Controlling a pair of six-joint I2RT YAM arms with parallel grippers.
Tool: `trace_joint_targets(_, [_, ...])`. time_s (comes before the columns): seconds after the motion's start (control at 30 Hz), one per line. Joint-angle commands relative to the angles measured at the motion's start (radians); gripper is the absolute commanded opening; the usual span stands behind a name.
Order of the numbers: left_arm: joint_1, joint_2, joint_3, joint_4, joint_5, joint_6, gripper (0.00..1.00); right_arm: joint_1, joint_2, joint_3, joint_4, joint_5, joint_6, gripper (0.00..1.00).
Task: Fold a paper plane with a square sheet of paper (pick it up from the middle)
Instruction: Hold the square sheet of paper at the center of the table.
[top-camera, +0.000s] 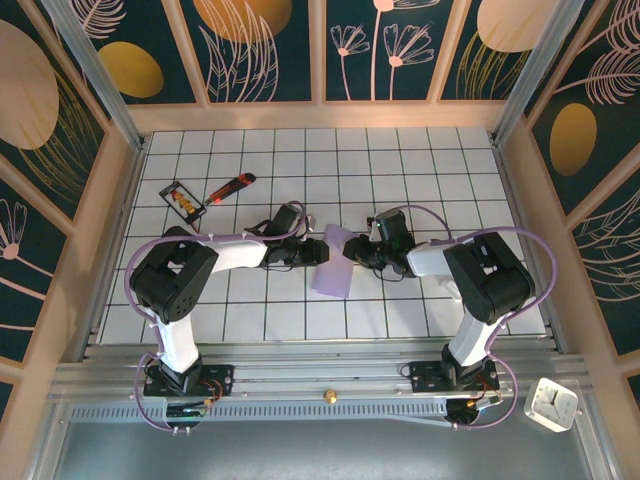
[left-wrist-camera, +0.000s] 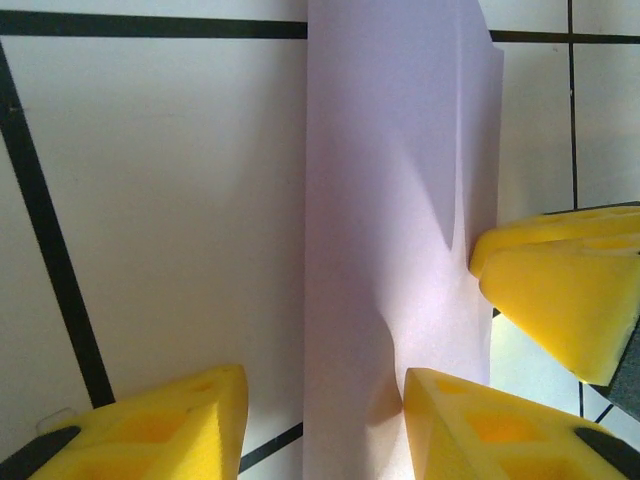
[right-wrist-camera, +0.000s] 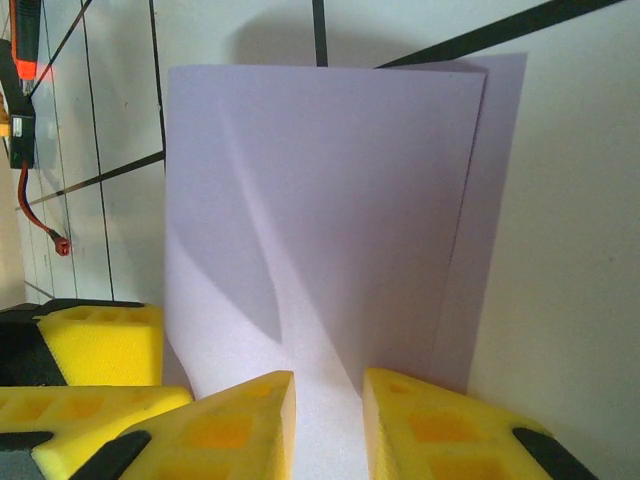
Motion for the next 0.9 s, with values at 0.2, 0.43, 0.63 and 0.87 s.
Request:
trace_joint_targets(0.2, [-0.025,0.037,-0.002,-0.046,-0.024,-0.032,0.43,0.006,-0.005,0.035,-0.041,-0.012,-0.028,0.27])
trace_joint_targets(0.43, [-0.042,0.053,-0.002,-0.051,-0.062,-0.059,0.4,-0.004,-0.067,0.054,-0.073,-0.029,-0.046,0.31])
trace_joint_targets(0.63, [-0.048,0.043,-0.01,-0.031,-0.064,-0.083,0.4,-0.027,-0.168,0.028,-0.173,0.049,-0.08,0.34])
trace_joint_targets(0.87, [-0.057,0.05,-0.008,-0.03,-0.062,-0.073,0.4,-0.03,-0.192,0.015,-0.242,0.122,-0.109,0.39])
